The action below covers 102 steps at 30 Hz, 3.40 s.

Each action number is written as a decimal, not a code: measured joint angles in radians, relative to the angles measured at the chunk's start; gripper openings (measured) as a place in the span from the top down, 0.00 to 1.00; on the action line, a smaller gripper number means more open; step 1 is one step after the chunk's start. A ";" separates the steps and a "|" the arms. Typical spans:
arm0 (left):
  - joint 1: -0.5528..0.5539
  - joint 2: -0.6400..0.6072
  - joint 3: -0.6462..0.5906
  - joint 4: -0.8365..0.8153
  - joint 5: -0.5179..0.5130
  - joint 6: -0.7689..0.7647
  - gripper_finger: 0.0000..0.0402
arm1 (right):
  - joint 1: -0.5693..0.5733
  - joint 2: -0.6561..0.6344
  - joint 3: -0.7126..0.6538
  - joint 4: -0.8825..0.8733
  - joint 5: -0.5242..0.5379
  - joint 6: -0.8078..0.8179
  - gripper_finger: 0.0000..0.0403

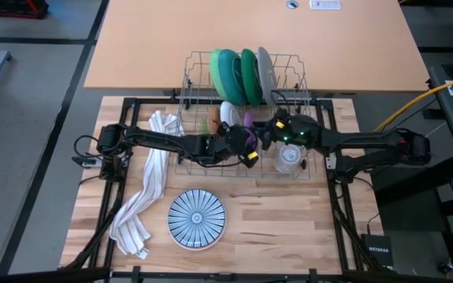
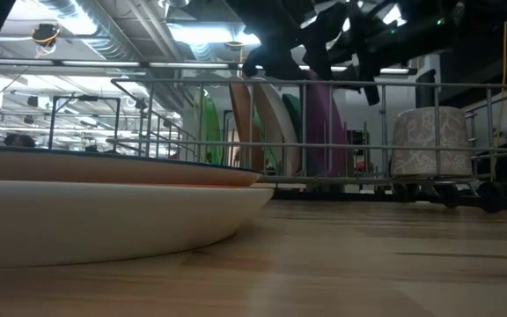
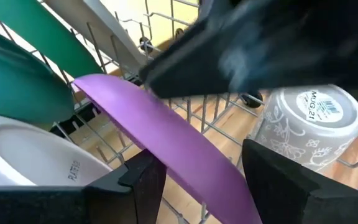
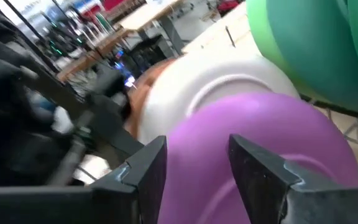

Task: Sort dishes
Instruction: Put the violet plate into the dish rack, then adjust the white plate on the dish rack

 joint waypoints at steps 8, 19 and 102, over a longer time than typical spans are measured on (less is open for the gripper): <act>-0.007 -0.001 0.000 -0.016 -0.008 -0.055 0.51 | 0.001 0.076 0.004 0.015 0.062 -0.002 0.55; -0.036 -0.001 0.000 -0.019 -0.004 -0.169 0.51 | 0.001 0.077 0.001 0.051 0.091 0.001 0.55; 0.143 -0.156 0.001 -0.407 -0.204 -0.155 0.51 | 0.000 -0.113 0.000 -0.089 0.089 0.000 0.55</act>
